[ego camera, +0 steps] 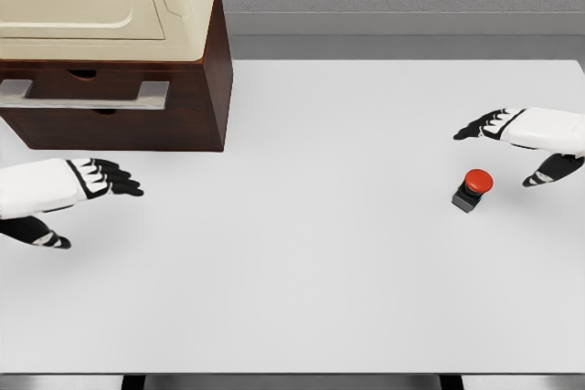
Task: Open the cabinet drawer with left arm, and place a switch into the drawer with right arm
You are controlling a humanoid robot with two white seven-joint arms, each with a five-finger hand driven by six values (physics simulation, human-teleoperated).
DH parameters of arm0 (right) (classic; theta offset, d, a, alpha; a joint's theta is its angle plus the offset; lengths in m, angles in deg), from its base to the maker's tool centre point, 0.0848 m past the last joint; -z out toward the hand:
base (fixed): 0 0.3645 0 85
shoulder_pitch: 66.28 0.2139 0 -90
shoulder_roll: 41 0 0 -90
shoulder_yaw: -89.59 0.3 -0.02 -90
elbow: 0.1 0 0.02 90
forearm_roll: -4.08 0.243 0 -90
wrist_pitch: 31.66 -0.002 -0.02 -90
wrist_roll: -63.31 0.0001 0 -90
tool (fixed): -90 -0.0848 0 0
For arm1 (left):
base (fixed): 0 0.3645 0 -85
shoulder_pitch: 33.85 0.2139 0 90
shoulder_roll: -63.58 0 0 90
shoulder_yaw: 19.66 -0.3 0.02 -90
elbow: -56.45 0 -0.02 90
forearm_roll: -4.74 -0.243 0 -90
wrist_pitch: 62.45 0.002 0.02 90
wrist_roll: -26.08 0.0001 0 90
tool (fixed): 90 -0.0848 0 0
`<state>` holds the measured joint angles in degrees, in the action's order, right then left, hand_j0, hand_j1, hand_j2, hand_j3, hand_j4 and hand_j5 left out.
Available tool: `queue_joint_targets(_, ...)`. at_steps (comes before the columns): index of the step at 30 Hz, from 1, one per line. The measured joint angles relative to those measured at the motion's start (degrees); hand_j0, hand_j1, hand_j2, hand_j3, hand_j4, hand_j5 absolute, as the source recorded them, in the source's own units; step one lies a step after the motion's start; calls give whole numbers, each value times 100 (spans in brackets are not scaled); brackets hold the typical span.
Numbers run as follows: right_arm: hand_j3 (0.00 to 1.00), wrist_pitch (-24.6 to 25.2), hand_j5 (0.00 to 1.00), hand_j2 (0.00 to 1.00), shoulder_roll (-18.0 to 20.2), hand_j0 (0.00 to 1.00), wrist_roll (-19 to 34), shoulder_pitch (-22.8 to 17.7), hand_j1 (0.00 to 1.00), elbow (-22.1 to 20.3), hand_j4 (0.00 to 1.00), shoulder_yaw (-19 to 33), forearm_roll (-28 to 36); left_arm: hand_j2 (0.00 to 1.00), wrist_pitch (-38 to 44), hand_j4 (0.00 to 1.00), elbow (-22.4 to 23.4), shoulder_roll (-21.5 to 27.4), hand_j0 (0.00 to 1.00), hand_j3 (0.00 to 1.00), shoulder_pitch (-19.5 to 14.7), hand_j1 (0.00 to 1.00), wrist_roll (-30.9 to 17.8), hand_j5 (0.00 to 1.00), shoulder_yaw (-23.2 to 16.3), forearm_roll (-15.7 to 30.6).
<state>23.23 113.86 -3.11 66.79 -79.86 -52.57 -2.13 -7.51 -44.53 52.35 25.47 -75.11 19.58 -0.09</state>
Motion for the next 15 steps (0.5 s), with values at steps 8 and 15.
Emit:
queue_joint_targets(8,100,2,100,100,31,100,-316,-79,100,8,100,-141,29,100,0,100,-8,-274,100,100,-288,100,-177,100,183,301)
queue_joint_targets(15,100,3,100,100,14,100,-740,-97,100,11,100,-425,40,100,-3,100,96,-502,100,100,-560,100,-1146,100,165,964)
